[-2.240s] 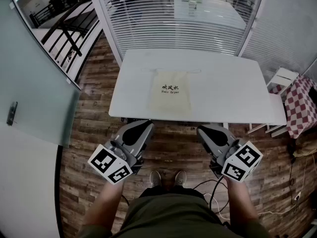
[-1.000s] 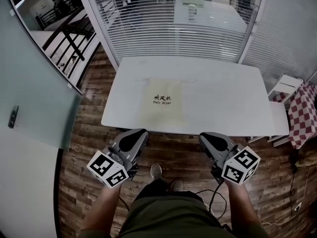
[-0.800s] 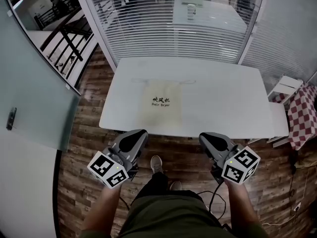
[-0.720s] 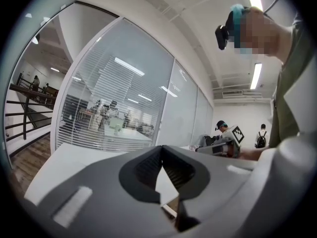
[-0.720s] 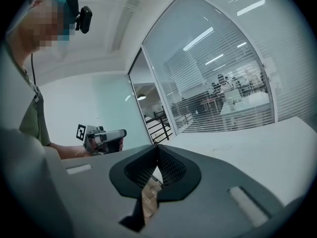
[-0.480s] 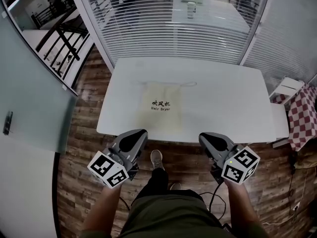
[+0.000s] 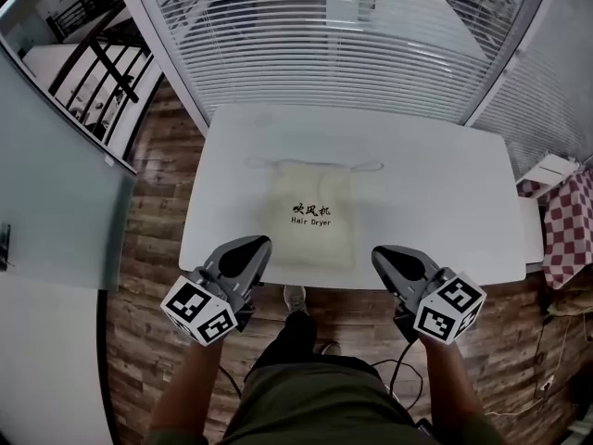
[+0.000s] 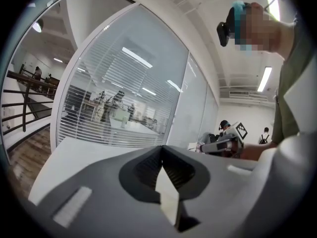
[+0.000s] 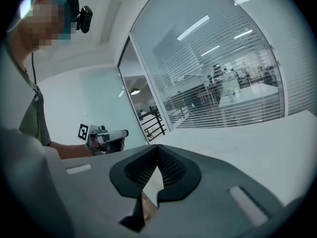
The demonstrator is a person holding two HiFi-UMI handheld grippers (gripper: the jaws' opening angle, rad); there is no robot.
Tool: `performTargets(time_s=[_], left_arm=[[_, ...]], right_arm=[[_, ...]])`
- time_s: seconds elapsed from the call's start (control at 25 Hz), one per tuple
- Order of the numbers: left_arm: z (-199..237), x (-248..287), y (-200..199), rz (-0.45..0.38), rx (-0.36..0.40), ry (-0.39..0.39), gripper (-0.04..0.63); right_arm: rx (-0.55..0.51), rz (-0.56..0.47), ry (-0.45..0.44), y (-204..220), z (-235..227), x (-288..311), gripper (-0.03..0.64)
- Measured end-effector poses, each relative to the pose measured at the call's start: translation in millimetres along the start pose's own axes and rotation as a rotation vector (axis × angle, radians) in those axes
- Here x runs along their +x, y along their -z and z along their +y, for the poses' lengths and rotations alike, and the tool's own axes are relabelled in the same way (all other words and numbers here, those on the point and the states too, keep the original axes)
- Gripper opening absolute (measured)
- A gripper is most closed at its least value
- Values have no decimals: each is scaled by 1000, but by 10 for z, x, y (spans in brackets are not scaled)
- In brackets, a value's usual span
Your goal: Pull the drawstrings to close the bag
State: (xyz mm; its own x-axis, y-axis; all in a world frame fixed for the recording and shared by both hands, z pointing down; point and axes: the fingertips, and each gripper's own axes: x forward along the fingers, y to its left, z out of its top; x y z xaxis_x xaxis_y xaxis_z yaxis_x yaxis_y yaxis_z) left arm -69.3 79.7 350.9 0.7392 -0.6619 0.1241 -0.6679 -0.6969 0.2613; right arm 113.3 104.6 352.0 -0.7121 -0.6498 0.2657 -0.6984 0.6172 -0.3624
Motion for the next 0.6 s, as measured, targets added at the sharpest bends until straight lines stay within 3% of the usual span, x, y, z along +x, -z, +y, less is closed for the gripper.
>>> performTargets(time_s=[0.44, 0.6], left_arm=[[1300, 502, 36, 89, -32, 21, 6], [1653, 673, 88, 144, 31, 25, 8]], right_arm=[[17, 48, 71, -314, -575, 1021, 9], [4, 60, 92, -389, -723, 1291, 9]])
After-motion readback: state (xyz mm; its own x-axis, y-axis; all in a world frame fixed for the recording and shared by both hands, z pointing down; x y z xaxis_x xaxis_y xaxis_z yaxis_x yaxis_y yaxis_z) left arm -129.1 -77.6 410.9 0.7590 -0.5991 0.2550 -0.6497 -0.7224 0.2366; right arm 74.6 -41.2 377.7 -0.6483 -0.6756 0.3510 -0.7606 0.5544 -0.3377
